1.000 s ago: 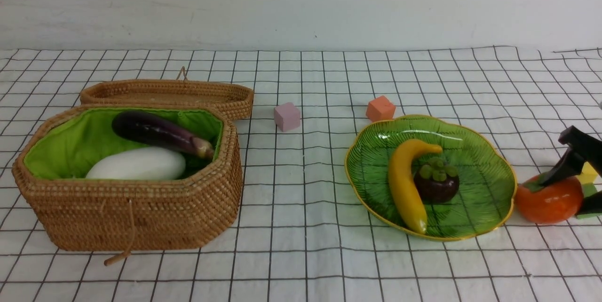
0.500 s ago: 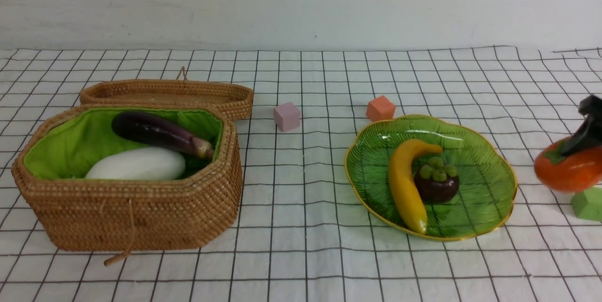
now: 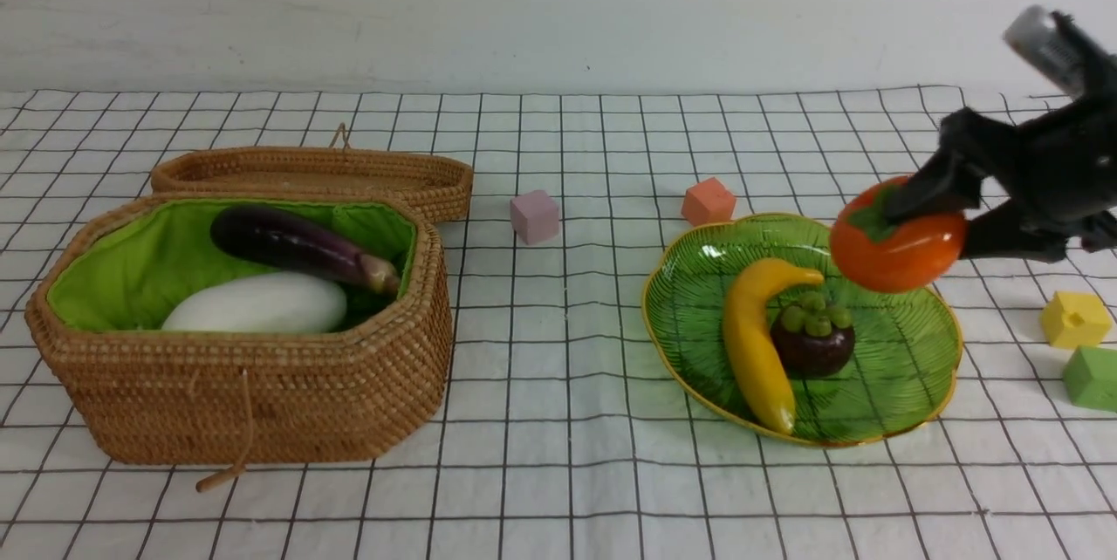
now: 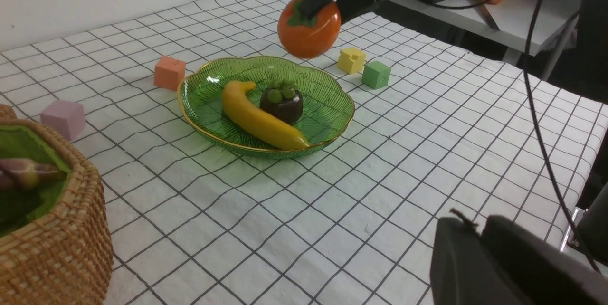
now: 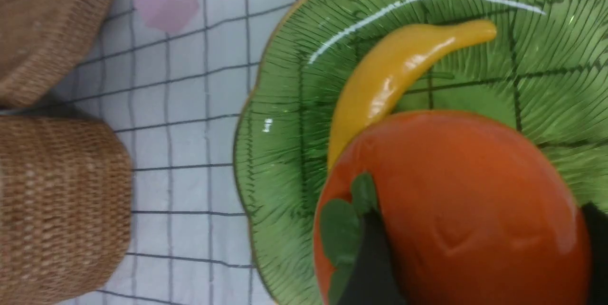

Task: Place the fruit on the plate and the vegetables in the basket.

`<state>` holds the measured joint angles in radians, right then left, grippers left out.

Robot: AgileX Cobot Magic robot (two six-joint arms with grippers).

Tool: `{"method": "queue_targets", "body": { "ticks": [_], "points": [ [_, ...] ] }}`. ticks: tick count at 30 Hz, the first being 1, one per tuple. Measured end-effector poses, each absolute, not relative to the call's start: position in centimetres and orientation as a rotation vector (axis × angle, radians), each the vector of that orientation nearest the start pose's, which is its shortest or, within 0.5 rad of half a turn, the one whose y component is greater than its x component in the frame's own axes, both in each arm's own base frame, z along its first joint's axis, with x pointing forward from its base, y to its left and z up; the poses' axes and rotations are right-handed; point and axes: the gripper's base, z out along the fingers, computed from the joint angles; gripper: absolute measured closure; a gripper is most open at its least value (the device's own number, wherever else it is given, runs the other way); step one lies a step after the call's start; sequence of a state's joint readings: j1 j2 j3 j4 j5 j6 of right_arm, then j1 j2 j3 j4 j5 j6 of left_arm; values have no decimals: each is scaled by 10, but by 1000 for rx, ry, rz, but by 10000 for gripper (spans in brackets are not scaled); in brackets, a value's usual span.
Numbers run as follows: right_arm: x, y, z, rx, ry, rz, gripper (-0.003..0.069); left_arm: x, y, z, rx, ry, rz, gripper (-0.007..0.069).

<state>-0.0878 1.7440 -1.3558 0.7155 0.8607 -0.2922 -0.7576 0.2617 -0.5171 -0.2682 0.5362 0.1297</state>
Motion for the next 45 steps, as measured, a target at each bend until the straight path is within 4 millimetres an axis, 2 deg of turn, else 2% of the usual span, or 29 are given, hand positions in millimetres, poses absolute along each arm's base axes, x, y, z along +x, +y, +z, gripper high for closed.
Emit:
{"method": "queue_targets", "body": {
  "ticks": [4,7,10,12,14,16,18,19,21,23,25,26,27,28,29,30,31,32,34,35,36,39,42,43,45],
  "points": [
    [387,15,250,198,2586,669,151,31,-47,322,677,1675,-741,562],
    [391,14,247,230,2566,664,150,31,-47,322,677,1674,-742,562],
    [392,13,247,234,2562,656,114,31,-47,323,674,1670,-742,562],
    [391,11,245,199,2584,612,14,31,-47,323,674,1670,-742,562],
    [390,11,246,183,2594,598,-6,31,-47,323,674,1670,-742,562],
    [384,9,255,151,2611,562,-17,31,-47,323,674,1670,-742,559],
    [377,7,276,115,2611,513,3,31,-47,323,673,1668,-743,554],
    [376,7,277,113,2609,506,6,31,-47,323,672,1667,-743,554],
    [365,5,306,79,2592,454,55,32,-47,324,664,1654,-744,552],
    [346,5,340,46,2559,406,137,32,-46,326,650,1633,-747,550],
    [324,5,364,21,2540,378,216,33,-46,328,640,1618,-749,550],
    [322,5,366,19,2537,376,226,33,-46,328,639,1616,-749,550],
    [294,5,388,-12,2513,334,323,33,-46,329,632,1603,-751,550],
    [284,5,393,-19,2510,319,369,32,-45,330,629,1597,-753,550],
    [277,5,398,-23,2494,313,381,32,-45,330,628,1594,-753,552],
    [247,6,410,-38,2459,286,473,29,-42,331,621,1573,-757,564],
    [235,7,411,-40,2456,283,517,27,-40,330,617,1560,-759,576],
    [207,9,416,-47,2419,274,579,23,-35,328,604,1525,-762,606],
    [166,11,413,-57,2390,264,652,18,-30,322,587,1477,-757,638],
    [166,11,410,-55,2402,267,656,18,-29,320,586,1476,-756,638],
    [132,14,402,-57,2380,266,666,15,-25,313,565,1428,-752,637],
    [86,17,385,-39,2334,270,664,16,-24,297,533,1382,-746,637],
    [66,19,375,-35,2302,269,659,19,-25,288,521,1373,-742,637],
    [52,20,368,-37,2274,266,659,21,-27,283,517,1375,-739,637],
    [38,20,360,-34,2218,260,657,23,-28,277,520,1390,-736,637]
  ]
}}
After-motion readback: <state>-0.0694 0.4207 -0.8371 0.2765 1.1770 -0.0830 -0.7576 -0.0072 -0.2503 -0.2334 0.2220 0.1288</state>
